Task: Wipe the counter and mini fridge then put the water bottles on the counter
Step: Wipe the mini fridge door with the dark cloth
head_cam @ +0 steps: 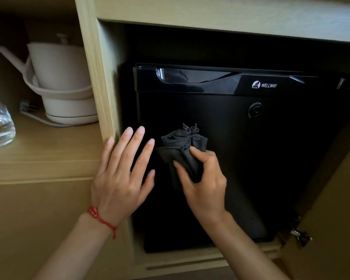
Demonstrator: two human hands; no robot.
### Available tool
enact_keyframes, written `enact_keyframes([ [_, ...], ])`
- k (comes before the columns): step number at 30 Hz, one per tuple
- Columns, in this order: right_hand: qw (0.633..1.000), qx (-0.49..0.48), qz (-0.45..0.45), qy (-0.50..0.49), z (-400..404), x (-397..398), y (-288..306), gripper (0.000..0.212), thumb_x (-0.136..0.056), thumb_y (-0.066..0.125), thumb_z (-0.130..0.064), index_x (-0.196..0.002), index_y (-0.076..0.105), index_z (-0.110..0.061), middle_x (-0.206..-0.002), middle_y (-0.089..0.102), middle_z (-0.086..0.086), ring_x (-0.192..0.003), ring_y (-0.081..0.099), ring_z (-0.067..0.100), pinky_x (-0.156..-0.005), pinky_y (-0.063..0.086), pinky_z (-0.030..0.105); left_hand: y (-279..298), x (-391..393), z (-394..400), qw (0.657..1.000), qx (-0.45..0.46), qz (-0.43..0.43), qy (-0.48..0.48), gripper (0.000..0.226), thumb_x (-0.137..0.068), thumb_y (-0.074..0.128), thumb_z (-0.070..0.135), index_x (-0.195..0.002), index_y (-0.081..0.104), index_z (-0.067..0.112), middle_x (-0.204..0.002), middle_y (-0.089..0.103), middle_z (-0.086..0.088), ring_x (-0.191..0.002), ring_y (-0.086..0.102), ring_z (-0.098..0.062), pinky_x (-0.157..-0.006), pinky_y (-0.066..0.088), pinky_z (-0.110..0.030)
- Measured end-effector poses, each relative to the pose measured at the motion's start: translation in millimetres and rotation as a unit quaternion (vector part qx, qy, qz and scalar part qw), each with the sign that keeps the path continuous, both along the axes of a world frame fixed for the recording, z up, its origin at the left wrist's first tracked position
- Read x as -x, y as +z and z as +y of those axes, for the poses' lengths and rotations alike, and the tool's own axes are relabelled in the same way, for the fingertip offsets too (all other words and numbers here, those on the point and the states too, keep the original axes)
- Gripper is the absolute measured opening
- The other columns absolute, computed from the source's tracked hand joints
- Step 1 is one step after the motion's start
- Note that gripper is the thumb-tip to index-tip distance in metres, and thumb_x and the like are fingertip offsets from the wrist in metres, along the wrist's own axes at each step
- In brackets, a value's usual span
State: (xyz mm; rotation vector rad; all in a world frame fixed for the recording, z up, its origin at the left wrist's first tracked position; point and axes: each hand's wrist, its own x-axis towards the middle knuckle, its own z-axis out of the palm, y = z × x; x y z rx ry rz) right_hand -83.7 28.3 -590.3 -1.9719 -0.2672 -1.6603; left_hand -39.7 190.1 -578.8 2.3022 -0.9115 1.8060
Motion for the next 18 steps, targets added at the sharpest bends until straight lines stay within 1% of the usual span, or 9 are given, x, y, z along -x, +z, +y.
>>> enact_keyframes([
  [4,0.999,0.020,-0.011,-0.029,-12.5,2.4,6.4,0.033,-0.083,0.066,-0.025,-0.106,0.049,-0.009,-0.086,0.062,0.015,-0.084,0.057,0.014,-0.076,0.045,0.013,-1.8,-1.3,2.3,1.000,0.010,-0.005,0.014,0.049,-0.090,0.047,0.027,-0.134,0.044,0.007,-0.143,0.037,-0.016,-0.135,0.031,-0.029,-0.113,0.022,-0.046],
  [7,0.997,0.012,-0.027,-0.069,-25.3,7.1,15.8,0.036,-0.079,0.068,-0.025,-0.103,0.049,-0.007,-0.084,0.063,0.018,-0.083,0.056,0.016,-0.079,0.042,0.012,-3.7,-2.7,8.2,0.999,0.009,-0.014,0.027,0.049,-0.090,0.048,0.029,-0.133,0.045,0.007,-0.142,0.038,-0.016,-0.135,0.032,-0.028,-0.112,0.022,-0.046],
  [9,0.994,-0.024,-0.031,-0.104,-34.9,12.0,19.6,0.040,-0.075,0.072,-0.023,-0.102,0.049,-0.004,-0.083,0.063,0.021,-0.084,0.055,0.016,-0.081,0.039,0.008,-4.9,-4.0,12.2,0.999,0.006,-0.020,0.029,0.049,-0.090,0.048,0.028,-0.133,0.045,0.006,-0.142,0.038,-0.016,-0.134,0.033,-0.028,-0.112,0.023,-0.047],
  [11,0.988,-0.087,-0.024,-0.128,-41.8,17.4,20.7,0.042,-0.072,0.075,-0.019,-0.100,0.051,0.002,-0.084,0.062,0.022,-0.082,0.058,0.015,-0.077,0.042,0.014,-5.6,-5.0,14.4,0.999,0.007,-0.026,0.027,0.051,-0.089,0.049,0.028,-0.134,0.044,0.007,-0.143,0.037,-0.015,-0.134,0.033,-0.027,-0.111,0.024,-0.047],
  [13,0.981,-0.133,-0.014,-0.137,-42.8,19.5,18.6,0.042,-0.072,0.074,-0.016,-0.099,0.051,0.008,-0.086,0.060,0.019,-0.082,0.056,0.018,-0.074,0.042,0.020,-6.2,-6.2,14.5,0.999,0.007,-0.032,0.025,0.052,-0.089,0.049,0.029,-0.135,0.043,0.007,-0.144,0.035,-0.013,-0.135,0.032,-0.026,-0.111,0.025,-0.046],
  [14,0.979,-0.149,-0.011,-0.136,-40.4,19.1,16.5,0.042,-0.073,0.074,-0.015,-0.099,0.051,0.009,-0.088,0.057,0.015,-0.084,0.055,0.019,-0.074,0.042,0.020,-6.7,-6.7,14.5,0.999,0.007,-0.033,0.024,0.052,-0.089,0.049,0.029,-0.136,0.042,0.007,-0.145,0.034,-0.012,-0.135,0.031,-0.026,-0.111,0.025,-0.046],
  [16,0.975,-0.186,-0.012,-0.122,-31.2,17.0,13.7,0.043,-0.075,0.072,-0.015,-0.103,0.049,0.008,-0.094,0.050,0.007,-0.088,0.052,0.014,-0.076,0.041,0.013,-7.5,-8.4,14.3,0.999,0.007,-0.037,0.025,0.054,-0.088,0.049,0.030,-0.137,0.041,0.008,-0.146,0.032,-0.012,-0.136,0.029,-0.026,-0.112,0.025,-0.045],
  [18,0.970,-0.224,-0.015,-0.094,-19.7,14.1,12.3,0.045,-0.079,0.067,-0.021,-0.111,0.045,0.001,-0.100,0.049,0.005,-0.092,0.051,0.008,-0.079,0.039,0.005,-7.9,-9.8,13.8,0.999,0.009,-0.040,0.027,0.054,-0.088,0.049,0.030,-0.137,0.040,0.009,-0.146,0.032,-0.012,-0.136,0.030,-0.025,-0.112,0.024,-0.045],
])
